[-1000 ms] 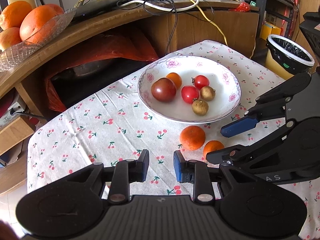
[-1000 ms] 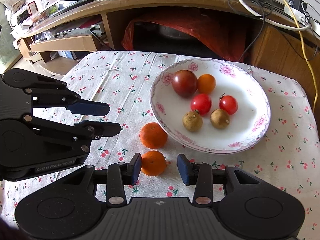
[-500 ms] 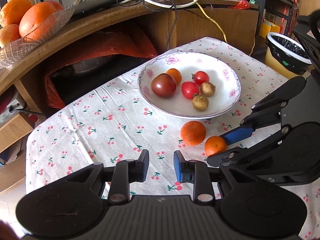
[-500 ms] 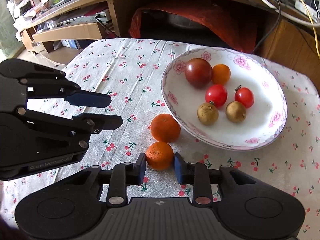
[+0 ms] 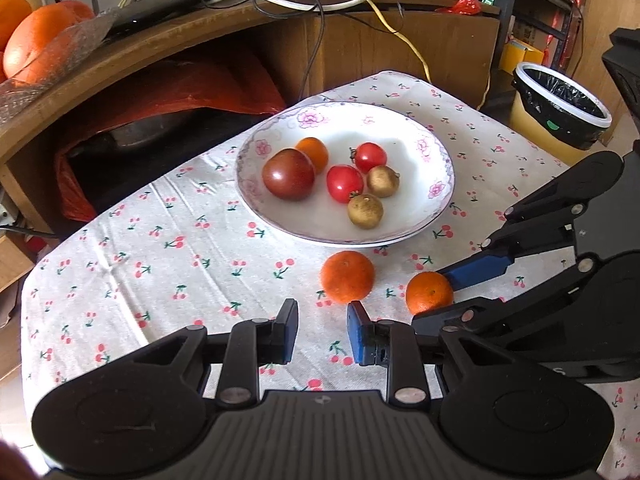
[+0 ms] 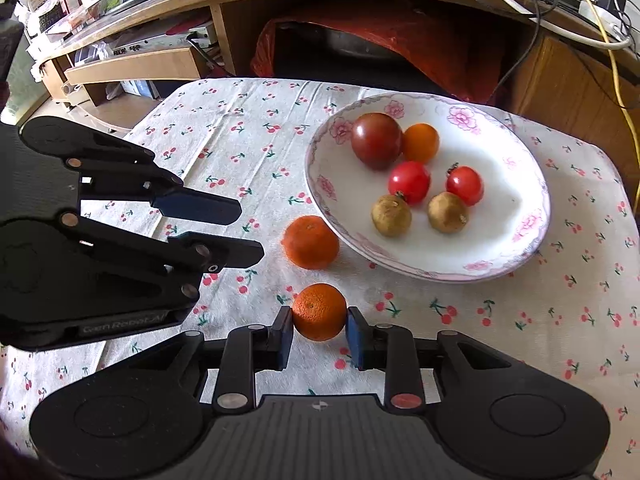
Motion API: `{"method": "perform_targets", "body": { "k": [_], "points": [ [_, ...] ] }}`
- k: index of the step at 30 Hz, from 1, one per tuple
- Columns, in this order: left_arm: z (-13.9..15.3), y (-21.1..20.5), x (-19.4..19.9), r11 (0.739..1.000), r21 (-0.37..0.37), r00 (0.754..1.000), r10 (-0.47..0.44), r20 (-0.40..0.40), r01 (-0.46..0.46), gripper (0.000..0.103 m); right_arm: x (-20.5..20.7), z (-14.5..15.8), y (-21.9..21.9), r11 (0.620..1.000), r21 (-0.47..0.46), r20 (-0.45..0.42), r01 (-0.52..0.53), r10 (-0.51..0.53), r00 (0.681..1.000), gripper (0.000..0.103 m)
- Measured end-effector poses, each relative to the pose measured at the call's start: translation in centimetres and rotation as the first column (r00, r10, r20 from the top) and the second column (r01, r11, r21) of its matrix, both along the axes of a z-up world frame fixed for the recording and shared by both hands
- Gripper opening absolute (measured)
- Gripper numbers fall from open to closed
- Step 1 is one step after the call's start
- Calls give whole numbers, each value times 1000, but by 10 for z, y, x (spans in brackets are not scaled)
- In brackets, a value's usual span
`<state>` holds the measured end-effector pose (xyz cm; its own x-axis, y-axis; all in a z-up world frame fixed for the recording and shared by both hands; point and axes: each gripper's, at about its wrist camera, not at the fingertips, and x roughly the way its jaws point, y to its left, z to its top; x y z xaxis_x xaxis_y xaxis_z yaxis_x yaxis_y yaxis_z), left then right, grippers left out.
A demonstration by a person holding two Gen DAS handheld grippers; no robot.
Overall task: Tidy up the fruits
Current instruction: 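Grasp an orange with the left tool while the right tool grasps the other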
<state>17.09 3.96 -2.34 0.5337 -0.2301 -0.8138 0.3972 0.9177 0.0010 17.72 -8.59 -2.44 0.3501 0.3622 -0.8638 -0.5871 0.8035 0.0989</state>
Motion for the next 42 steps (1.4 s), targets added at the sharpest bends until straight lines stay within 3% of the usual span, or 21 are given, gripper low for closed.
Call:
{"method": "perform_targets", "body": {
  "k": [12,42],
  "points": [
    [-10,-15,14,1000,-13,1000,-3,-11,3,41,-2,0,-20,1000,3,-12,31,-31,999,23],
    [-19,-27,22,1000,3,1000,16,-3,-16,41,-2,4,-31,998,1,2,69,-69,998,24]
  ]
}}
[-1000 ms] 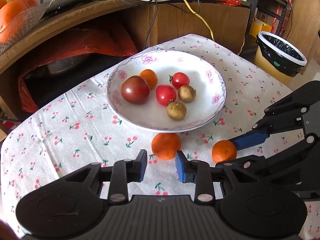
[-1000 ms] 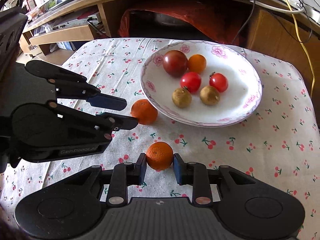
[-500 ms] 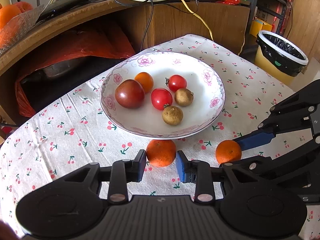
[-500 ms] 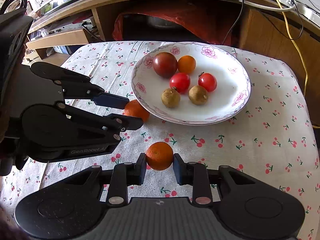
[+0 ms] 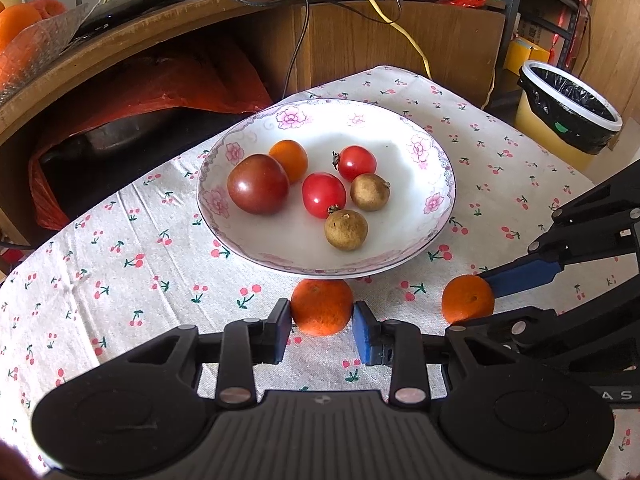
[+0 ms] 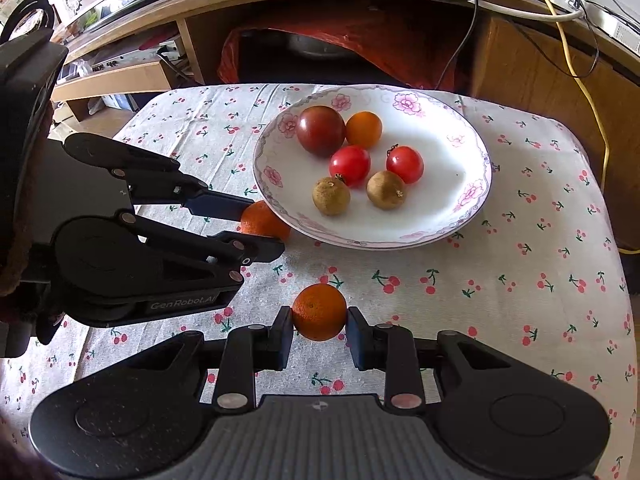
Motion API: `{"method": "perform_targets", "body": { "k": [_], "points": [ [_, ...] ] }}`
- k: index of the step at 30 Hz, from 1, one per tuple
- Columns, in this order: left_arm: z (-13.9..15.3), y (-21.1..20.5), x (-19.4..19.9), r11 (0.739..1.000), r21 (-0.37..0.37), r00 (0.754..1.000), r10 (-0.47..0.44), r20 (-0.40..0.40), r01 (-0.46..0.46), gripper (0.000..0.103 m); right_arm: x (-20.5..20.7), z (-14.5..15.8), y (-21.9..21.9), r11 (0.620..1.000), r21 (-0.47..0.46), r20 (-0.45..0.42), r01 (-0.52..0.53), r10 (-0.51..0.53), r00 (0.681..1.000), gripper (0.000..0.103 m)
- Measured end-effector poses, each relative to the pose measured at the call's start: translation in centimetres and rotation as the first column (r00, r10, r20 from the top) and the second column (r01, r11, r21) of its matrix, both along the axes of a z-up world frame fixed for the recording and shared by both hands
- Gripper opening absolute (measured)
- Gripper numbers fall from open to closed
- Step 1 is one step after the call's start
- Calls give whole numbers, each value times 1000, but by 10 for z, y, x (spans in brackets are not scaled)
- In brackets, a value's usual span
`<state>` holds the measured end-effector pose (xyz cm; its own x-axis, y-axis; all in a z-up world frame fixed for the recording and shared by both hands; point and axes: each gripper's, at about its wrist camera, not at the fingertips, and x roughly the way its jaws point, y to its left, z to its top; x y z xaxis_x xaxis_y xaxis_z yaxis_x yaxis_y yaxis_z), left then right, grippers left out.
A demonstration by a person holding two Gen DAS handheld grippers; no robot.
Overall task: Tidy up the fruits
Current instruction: 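Grasp an orange with the left tool while the right tool grasps the other, then carry both oranges into the white bowl and open both tools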
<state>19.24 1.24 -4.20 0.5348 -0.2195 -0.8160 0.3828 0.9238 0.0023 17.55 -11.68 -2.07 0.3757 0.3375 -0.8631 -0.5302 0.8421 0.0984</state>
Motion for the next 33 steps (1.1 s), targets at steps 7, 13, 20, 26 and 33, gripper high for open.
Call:
{"method": "perform_targets", "body": {
  "k": [7,13,20,26,33],
  "points": [
    [0,-1,-2,1000,10,1000,1,5,-1,41,1,-2,-2,1000,-8,2,7,-7,1000,24],
    [1,-4,-8,1000,22,1000,-14,-3,14,41,1,-2,-3,1000,-20,6,5,-4,1000,24],
    [5,-5,-18,999,40,1000,-28,-10,28,41,0,-1,0,1000,-31,13,-1,1,1000,24],
    [8,-4,-24,998,54,1000,-28,-9,29,41,0,0,2,999,-42,21,-4,5,1000,24],
    [11,-3,-36,997,67,999,-38,-7,38,40,-5,-1,5,998,-62,26,-17,19,999,24]
  ]
}}
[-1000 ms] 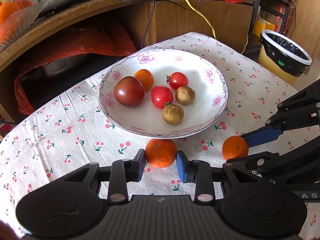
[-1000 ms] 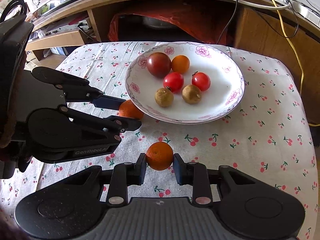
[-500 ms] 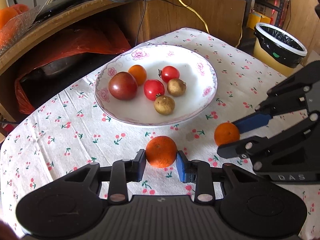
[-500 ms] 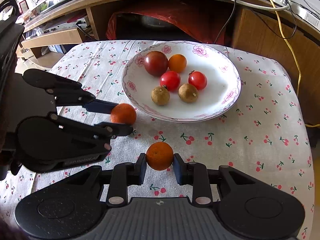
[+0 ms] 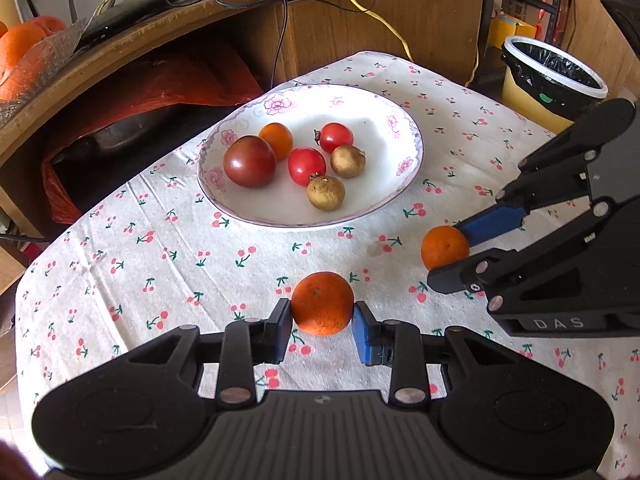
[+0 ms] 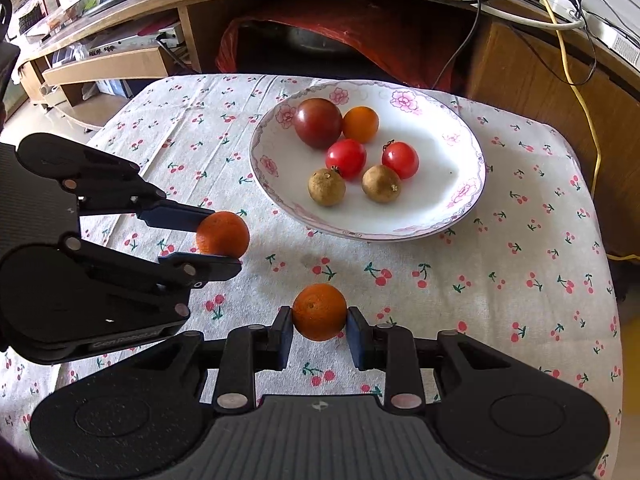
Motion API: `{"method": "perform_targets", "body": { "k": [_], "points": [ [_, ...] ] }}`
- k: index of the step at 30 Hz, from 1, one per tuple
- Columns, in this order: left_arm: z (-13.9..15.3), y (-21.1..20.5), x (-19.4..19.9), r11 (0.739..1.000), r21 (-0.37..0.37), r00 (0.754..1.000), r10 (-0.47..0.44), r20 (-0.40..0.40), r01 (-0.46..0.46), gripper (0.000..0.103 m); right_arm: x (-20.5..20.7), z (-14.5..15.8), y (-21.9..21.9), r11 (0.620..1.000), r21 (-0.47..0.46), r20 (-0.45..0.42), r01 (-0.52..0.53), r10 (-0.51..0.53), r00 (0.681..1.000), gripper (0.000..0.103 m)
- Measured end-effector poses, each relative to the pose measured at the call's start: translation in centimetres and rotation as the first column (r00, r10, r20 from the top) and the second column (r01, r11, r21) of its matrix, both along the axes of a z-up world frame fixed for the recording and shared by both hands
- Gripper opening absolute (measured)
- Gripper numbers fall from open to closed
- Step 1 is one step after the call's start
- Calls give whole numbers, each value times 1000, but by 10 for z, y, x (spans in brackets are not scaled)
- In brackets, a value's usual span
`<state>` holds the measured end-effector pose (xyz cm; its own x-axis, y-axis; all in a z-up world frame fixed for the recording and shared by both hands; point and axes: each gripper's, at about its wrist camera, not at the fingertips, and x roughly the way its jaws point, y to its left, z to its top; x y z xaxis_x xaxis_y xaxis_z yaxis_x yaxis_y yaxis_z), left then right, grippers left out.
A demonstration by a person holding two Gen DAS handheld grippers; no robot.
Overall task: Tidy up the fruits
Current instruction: 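Carry both oranges into the white bowl and open both tools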
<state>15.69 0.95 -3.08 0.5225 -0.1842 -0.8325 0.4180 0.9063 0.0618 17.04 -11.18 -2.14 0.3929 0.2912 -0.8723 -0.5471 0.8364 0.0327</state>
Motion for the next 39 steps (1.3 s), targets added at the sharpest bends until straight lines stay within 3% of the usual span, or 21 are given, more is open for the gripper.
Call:
{"method": "perform_targets", "body": {
  "k": [12,39],
  "points": [
    [22,-2,-6,1000,-6,999,-2,49,2,40,-7,11,5,1000,-1,31,-14,14,999,24],
    [54,-2,35,997,-4,984,71,162,-71,40,30,52,4,995,53,170,86,-94,981,25]
  ]
}}
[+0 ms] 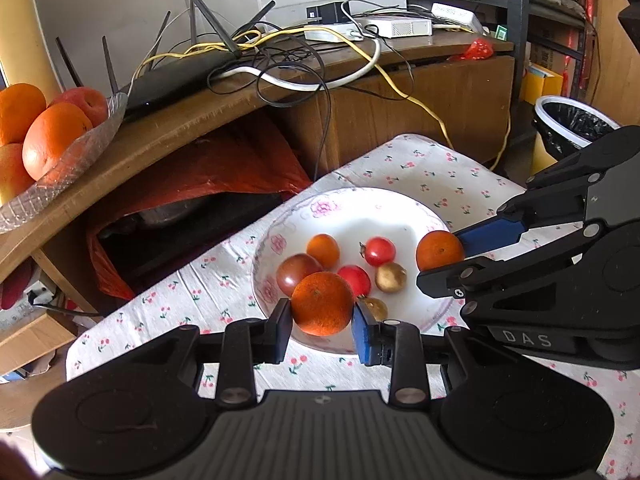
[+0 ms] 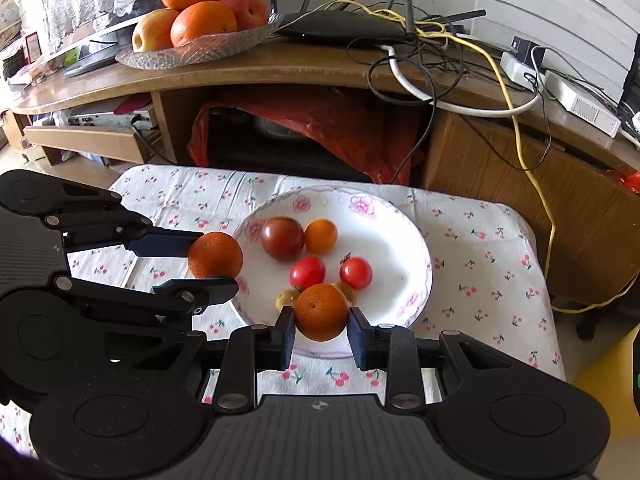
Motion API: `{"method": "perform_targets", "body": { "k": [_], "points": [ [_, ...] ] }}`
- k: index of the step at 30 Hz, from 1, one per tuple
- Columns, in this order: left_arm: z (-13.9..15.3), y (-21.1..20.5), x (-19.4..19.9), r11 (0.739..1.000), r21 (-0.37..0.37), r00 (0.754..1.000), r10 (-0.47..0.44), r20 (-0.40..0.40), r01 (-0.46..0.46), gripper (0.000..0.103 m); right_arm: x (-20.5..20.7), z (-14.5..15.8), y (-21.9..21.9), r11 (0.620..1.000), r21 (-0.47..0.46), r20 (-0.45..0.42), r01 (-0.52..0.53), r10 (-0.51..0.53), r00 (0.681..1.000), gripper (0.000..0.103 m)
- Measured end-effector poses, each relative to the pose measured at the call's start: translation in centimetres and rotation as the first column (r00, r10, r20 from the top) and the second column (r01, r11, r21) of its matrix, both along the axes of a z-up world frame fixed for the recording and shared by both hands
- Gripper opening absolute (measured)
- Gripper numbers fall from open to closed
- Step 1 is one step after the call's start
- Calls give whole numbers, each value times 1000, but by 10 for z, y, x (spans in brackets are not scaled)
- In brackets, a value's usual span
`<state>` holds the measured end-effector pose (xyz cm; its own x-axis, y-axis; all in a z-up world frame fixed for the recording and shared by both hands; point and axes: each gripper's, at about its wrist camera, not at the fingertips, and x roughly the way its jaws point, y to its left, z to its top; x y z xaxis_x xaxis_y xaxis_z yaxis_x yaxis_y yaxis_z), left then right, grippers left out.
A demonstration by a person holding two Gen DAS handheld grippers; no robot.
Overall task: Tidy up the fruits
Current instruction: 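Carry both oranges into the white bowl and open both tools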
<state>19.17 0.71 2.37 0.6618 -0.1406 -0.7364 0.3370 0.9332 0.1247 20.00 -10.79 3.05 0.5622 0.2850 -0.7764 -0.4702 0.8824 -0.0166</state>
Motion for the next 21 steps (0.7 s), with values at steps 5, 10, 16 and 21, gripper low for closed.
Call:
{"method": "perform_targets", "body": {
  "k": [5,10,16,21],
  "points": [
    [-2,1,10,1000,-4,1000,9,2,-9,40,9,-1,1,1000,-2,9,17,-17,1000,25],
    [-8,0,20,1000,-4,1000,20,-2,-20,40,17,-4,2,1000,-8,12,29,-29,1000,26],
    [-17,-1,32,999,-12,999,30,-17,-30,40,28,-12,2,999,-25,8,26,-26,1000,26],
    [-26,-5,41,999,-26,999,36,-29,-36,40,35,-18,0,999,-36,1,35,-35,999,26]
  ]
}}
